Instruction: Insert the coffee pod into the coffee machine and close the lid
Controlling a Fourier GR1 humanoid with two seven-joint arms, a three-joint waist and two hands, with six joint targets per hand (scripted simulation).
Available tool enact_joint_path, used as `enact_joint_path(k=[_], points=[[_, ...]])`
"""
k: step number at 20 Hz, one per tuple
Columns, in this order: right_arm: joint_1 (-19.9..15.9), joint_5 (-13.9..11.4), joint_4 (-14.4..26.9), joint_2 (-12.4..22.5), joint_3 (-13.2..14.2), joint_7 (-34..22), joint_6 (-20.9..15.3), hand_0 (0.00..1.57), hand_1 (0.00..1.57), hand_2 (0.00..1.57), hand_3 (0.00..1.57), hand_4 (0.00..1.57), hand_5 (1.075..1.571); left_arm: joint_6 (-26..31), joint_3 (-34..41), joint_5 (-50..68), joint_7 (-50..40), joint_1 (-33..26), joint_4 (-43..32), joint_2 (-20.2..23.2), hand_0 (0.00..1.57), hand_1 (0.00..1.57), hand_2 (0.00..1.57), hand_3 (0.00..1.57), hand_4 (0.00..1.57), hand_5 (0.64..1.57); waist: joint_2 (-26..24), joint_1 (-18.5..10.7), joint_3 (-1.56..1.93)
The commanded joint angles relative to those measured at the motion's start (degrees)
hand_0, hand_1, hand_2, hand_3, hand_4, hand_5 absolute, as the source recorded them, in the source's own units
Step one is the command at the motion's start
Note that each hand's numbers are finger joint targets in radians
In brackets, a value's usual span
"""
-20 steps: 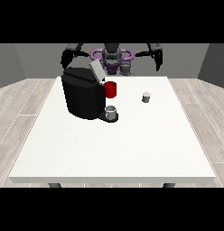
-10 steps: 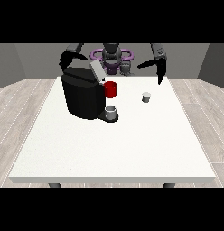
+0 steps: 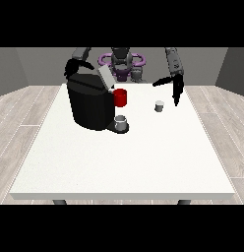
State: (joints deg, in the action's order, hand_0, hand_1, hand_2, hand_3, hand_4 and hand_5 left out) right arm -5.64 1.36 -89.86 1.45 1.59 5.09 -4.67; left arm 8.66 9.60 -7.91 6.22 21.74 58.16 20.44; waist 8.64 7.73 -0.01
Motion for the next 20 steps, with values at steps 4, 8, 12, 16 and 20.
enact_joint_path(k=[4, 8, 12, 16, 20], points=[[-4.44, -0.85, 6.1, -0.47, 1.96, 0.73, -2.73, 0.0, 0.0, 0.0, 0.0, 0.4, 1.571, 0.22, -1.95, -4.88, -0.5, 5.33, -5.94, 2.07, 0.0, 0.0, 0.0, 0.0, 0.0, 1.571, 1.72, -1.68, 0.01], [-4.69, -1.84, 7.3, -0.61, 0.74, -2.17, -3.43, 0.0, 0.0, 0.0, 0.0, 0.37, 1.571, -0.97, -4.55, -8.53, 1.74, 5.21, -8.54, 0.41, 0.0, 0.0, 0.46, 0.0, 0.0, 1.571, 0.14, -2.17, 0.01], [-6.59, -2.17, 7.35, 0.92, 1.19, -1.93, -2.77, 0.0, 0.0, 0.0, 0.0, 0.42, 1.571, -3.46, -2.56, -9.7, 0.32, 8.41, -13.36, 1.51, 0.65, 0.65, 0.72, 0.35, 0.0, 1.571, 2.5, -0.61, 0.0], [-5.81, -2.59, 8.16, 0.66, 0.79, -3.58, -3.25, 0.0, 0.0, 0.0, 0.0, 0.41, 1.571, -5.02, -5.58, -13.99, 2.91, 6.51, -15.3, 1.1, 0.62, 0.62, 0.74, 0.48, 0.0, 1.571, 1.24, -0.99, 0.0], [-5.09, -3.56, 7.24, -0.59, -1.04, -1.55, -4.54, 0.0, 0.0, 0.0, 0.0, 0.43, 1.571, -7.78, -6.3, -17.34, 5.01, 7.3, -18.5, 2.13, 0.6, 0.6, 0.72, 0.47, 0.0, 1.571, 2.73, 0.53, -0.01]])
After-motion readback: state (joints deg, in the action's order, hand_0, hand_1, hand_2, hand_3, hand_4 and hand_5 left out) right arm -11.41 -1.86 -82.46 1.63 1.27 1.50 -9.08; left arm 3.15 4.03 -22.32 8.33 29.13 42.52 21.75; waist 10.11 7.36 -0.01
